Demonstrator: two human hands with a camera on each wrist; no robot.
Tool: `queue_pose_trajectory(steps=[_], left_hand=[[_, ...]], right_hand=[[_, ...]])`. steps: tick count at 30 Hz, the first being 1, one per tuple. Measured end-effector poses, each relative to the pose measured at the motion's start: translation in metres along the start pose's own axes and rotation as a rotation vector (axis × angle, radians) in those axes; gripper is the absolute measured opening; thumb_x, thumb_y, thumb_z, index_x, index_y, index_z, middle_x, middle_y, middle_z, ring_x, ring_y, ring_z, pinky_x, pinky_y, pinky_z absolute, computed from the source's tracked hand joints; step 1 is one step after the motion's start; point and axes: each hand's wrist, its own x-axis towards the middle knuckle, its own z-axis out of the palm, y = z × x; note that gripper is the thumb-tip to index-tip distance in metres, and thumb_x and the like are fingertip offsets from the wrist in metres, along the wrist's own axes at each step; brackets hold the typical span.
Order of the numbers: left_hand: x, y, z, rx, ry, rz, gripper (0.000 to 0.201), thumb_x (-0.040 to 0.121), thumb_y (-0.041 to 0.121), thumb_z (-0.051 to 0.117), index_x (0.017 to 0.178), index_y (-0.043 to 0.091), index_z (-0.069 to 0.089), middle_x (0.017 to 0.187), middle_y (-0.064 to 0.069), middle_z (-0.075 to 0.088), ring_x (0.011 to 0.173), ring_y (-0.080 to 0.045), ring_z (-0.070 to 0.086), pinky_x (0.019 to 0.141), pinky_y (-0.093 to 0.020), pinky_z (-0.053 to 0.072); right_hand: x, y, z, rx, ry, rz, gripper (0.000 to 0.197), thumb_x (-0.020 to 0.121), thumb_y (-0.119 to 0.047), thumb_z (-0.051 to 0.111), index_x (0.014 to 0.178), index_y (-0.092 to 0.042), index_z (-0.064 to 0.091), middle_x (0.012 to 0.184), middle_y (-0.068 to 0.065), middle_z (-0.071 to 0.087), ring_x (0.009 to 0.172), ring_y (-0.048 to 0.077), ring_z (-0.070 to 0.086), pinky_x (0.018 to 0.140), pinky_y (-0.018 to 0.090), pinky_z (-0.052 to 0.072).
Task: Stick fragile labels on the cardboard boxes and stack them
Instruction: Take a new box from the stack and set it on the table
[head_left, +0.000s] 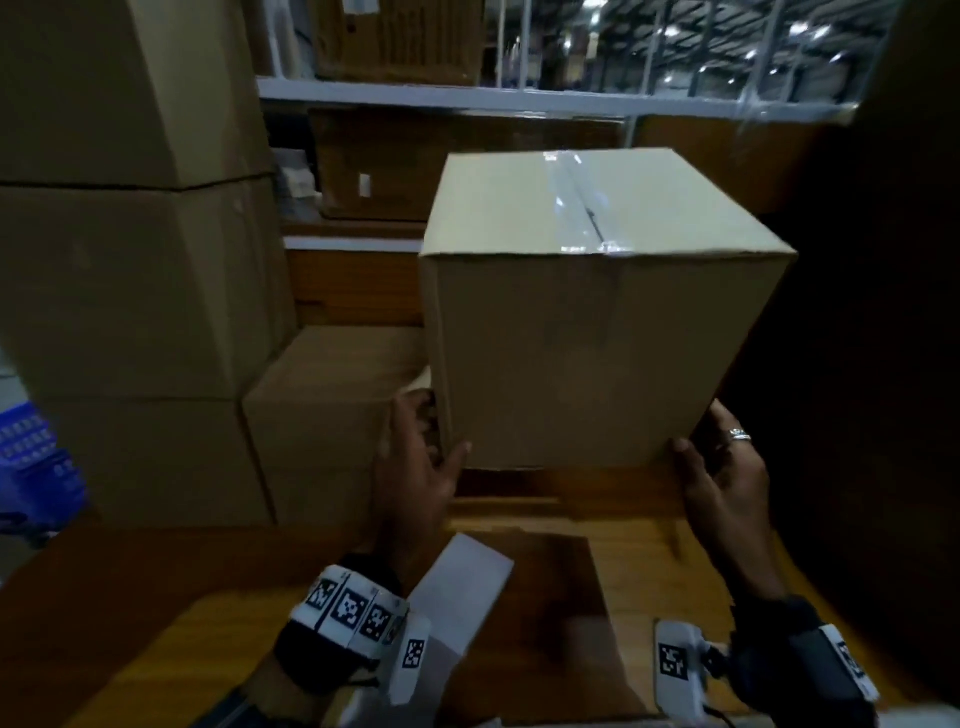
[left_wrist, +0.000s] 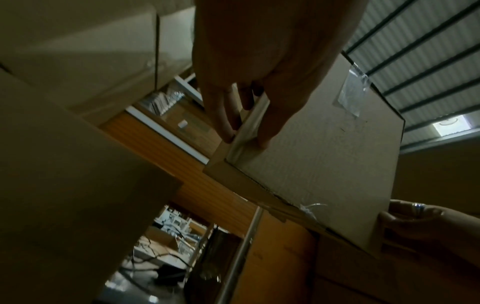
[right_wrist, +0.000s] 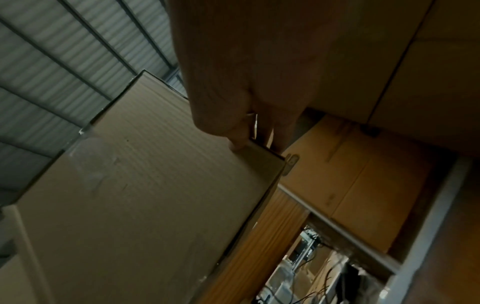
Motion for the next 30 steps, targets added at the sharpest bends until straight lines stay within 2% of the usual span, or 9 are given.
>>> queue_pose_trajectory(steps=[2, 5, 9, 14, 18, 20, 24, 28, 30], left_hand=[[-0.015, -0.002, 0.026, -0.043, -0.06, -0.007, 0.071, 0.089, 0.013, 0.077, 0.146, 0.02, 0.035, 0.135, -0.006, 0.06, 0.113, -0.017, 0.067, 0.083, -0.03, 0.062], [-0.041, -0.011, 0.062, -0.069, -0.166, -0.053, 0.065, 0.091, 0.013, 0.074, 0.144, 0.006, 0.037, 0.132, -0.008, 0.063, 0.116, -0.021, 0.067, 0.085, -0.041, 0.062], [-0.085, -0.026, 0.103, 0.067, -0.18, -0.117, 0.074, 0.089, 0.033, 0.075, 0.143, -0.001, 0.038, 0.13, -0.012, 0.063, 0.113, -0.029, 0.066, 0.084, -0.053, 0.058], [-0.136, -0.037, 0.139, 0.107, -0.27, -0.188, 0.067, 0.092, 0.057, 0.06, 0.142, 0.019, 0.036, 0.125, -0.005, 0.065, 0.108, -0.026, 0.066, 0.086, -0.052, 0.057], [-0.169, -0.054, 0.152, 0.191, -0.324, -0.276, 0.068, 0.089, 0.07, 0.056, 0.141, 0.03, 0.036, 0.139, -0.006, 0.058, 0.119, -0.028, 0.06, 0.098, -0.053, 0.053], [-0.18, -0.042, 0.155, 0.184, -0.3, -0.277, 0.067, 0.088, 0.063, 0.06, 0.142, 0.03, 0.039, 0.136, -0.007, 0.059, 0.117, -0.027, 0.06, 0.098, -0.052, 0.052], [-0.197, -0.037, 0.158, 0.182, -0.3, -0.37, 0.089, 0.092, 0.043, 0.072, 0.161, 0.024, 0.019, 0.155, -0.007, 0.044, 0.133, -0.028, 0.049, 0.109, -0.052, 0.045], [-0.202, -0.034, 0.159, 0.219, -0.325, -0.419, 0.087, 0.097, 0.034, 0.068, 0.162, 0.026, 0.011, 0.146, -0.01, 0.052, 0.125, -0.027, 0.055, 0.102, -0.05, 0.05], [-0.201, -0.038, 0.16, 0.239, -0.333, -0.393, 0.082, 0.097, 0.039, 0.064, 0.16, 0.032, 0.012, 0.14, -0.01, 0.057, 0.118, -0.027, 0.06, 0.095, -0.052, 0.054]], right_hand=[[-0.008, 0.015, -0.028, -0.063, -0.002, 0.03, 0.052, 0.104, -0.02, 0.058, 0.154, -0.023, 0.044, 0.146, -0.003, 0.055, 0.129, 0.012, 0.054, 0.1, 0.039, 0.053], [-0.025, 0.035, -0.062, -0.09, -0.015, 0.105, 0.052, 0.102, -0.007, 0.058, 0.152, -0.014, 0.045, 0.139, -0.005, 0.054, 0.117, -0.002, 0.052, 0.085, 0.003, 0.042], [-0.045, 0.073, -0.097, -0.073, -0.058, 0.224, 0.053, 0.1, 0.008, 0.054, 0.15, -0.006, 0.046, 0.13, -0.003, 0.055, 0.115, -0.001, 0.053, 0.073, -0.007, 0.038], [-0.067, 0.121, -0.13, -0.066, -0.143, 0.287, 0.056, 0.098, 0.013, 0.053, 0.143, -0.02, 0.048, 0.124, -0.011, 0.058, 0.098, -0.026, 0.055, 0.077, -0.005, 0.042], [-0.084, 0.159, -0.144, -0.072, -0.195, 0.356, 0.059, 0.099, 0.011, 0.053, 0.146, -0.024, 0.048, 0.131, -0.015, 0.06, 0.113, -0.012, 0.059, 0.09, 0.009, 0.051], [-0.091, 0.176, -0.148, -0.075, -0.225, 0.376, 0.06, 0.099, 0.01, 0.053, 0.145, -0.029, 0.049, 0.128, -0.021, 0.061, 0.114, -0.013, 0.059, 0.09, 0.012, 0.054], [-0.099, 0.197, -0.153, -0.076, -0.259, 0.403, 0.056, 0.101, 0.0, 0.056, 0.148, -0.028, 0.049, 0.138, -0.012, 0.063, 0.126, 0.007, 0.06, 0.101, 0.041, 0.057], [-0.104, 0.199, -0.154, -0.071, -0.269, 0.374, 0.05, 0.102, -0.005, 0.057, 0.144, -0.031, 0.048, 0.139, -0.008, 0.061, 0.126, 0.01, 0.06, 0.1, 0.032, 0.054], [-0.105, 0.202, -0.153, -0.067, -0.249, 0.387, 0.046, 0.102, -0.008, 0.058, 0.144, -0.026, 0.05, 0.139, -0.006, 0.062, 0.125, 0.013, 0.061, 0.1, 0.036, 0.054]])
